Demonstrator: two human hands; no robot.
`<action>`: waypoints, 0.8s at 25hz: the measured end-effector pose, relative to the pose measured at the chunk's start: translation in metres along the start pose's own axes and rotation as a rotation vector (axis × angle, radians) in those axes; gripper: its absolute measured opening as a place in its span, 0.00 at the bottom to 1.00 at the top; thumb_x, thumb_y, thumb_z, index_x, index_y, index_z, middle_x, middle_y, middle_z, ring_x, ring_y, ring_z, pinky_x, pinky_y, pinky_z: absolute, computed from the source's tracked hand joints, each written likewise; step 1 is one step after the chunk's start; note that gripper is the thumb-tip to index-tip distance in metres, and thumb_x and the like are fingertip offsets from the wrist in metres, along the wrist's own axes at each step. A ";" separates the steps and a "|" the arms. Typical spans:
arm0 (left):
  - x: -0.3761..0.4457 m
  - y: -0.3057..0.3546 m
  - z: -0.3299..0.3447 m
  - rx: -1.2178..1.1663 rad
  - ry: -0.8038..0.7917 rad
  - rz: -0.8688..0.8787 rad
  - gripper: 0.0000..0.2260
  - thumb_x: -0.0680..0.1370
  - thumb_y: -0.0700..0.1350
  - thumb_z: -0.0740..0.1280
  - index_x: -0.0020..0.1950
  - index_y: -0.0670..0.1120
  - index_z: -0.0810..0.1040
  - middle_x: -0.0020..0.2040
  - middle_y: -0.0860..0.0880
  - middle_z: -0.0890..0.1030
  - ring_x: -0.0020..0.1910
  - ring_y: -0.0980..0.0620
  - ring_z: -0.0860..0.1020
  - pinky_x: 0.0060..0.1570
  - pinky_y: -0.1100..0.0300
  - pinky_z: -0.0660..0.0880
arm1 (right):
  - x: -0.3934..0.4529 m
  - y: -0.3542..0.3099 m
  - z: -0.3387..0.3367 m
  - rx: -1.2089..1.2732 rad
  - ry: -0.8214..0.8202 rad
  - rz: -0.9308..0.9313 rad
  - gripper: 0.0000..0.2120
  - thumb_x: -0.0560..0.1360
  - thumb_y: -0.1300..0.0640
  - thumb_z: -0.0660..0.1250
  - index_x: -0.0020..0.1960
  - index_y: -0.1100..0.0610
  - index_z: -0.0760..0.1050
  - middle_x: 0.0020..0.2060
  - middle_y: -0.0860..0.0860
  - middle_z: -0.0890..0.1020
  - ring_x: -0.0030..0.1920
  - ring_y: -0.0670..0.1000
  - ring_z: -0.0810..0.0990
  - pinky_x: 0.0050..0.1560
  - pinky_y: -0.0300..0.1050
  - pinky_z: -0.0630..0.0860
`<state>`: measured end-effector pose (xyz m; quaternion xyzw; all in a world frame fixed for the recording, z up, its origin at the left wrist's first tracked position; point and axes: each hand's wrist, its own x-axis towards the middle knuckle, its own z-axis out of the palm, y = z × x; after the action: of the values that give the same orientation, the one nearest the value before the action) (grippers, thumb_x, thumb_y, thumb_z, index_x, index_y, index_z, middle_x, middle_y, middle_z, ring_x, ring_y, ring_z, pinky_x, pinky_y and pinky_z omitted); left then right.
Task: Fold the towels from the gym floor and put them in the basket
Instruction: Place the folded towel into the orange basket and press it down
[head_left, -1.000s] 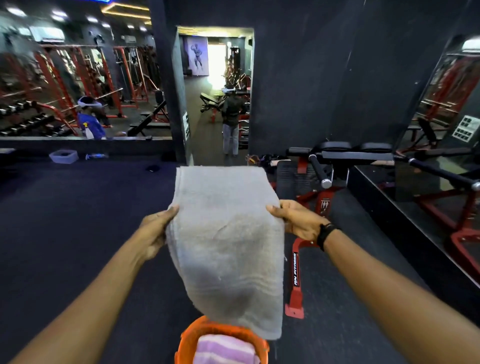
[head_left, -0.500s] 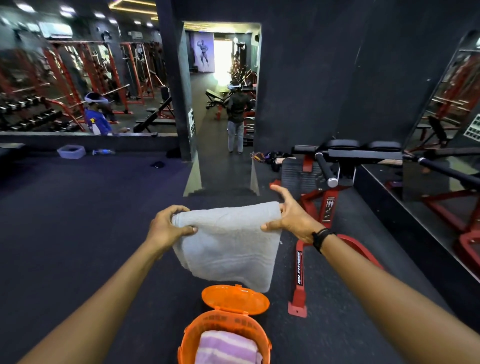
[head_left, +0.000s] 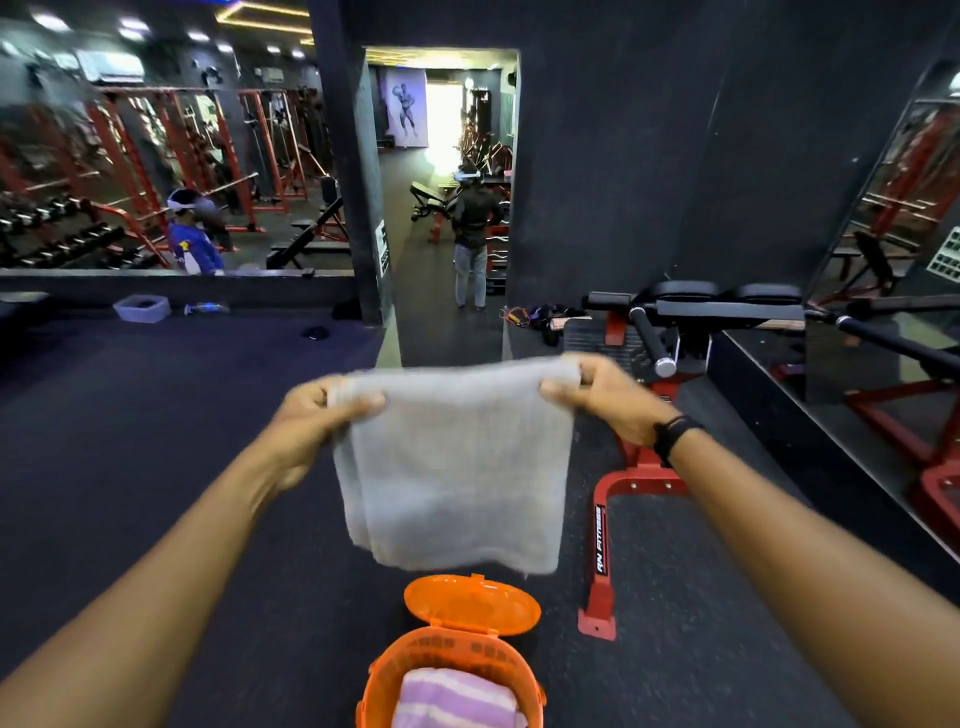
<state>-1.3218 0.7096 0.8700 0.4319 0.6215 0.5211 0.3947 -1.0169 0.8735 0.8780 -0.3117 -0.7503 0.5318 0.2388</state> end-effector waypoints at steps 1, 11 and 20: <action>0.004 0.005 -0.002 -0.106 -0.006 -0.015 0.36 0.55 0.60 0.81 0.57 0.45 0.80 0.50 0.48 0.85 0.48 0.49 0.82 0.46 0.55 0.79 | 0.003 -0.009 -0.002 0.182 -0.014 0.016 0.29 0.65 0.50 0.76 0.62 0.61 0.73 0.55 0.54 0.82 0.53 0.51 0.81 0.53 0.47 0.79; -0.005 -0.029 0.011 -0.112 -0.069 -0.056 0.60 0.57 0.41 0.83 0.77 0.61 0.47 0.64 0.52 0.73 0.60 0.50 0.76 0.52 0.58 0.79 | -0.008 0.012 0.029 0.310 -0.005 0.169 0.49 0.64 0.75 0.73 0.74 0.49 0.54 0.63 0.55 0.74 0.59 0.52 0.78 0.55 0.47 0.79; -0.006 -0.023 0.001 0.863 0.060 0.125 0.25 0.57 0.57 0.69 0.53 0.54 0.80 0.55 0.51 0.73 0.55 0.49 0.68 0.53 0.56 0.70 | -0.012 0.000 0.028 -0.543 0.156 -0.097 0.13 0.62 0.55 0.76 0.44 0.49 0.79 0.45 0.50 0.82 0.46 0.49 0.80 0.47 0.48 0.79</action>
<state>-1.3218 0.7026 0.8471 0.5786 0.7663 0.2488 0.1273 -1.0280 0.8468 0.8688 -0.3678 -0.8587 0.2739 0.2290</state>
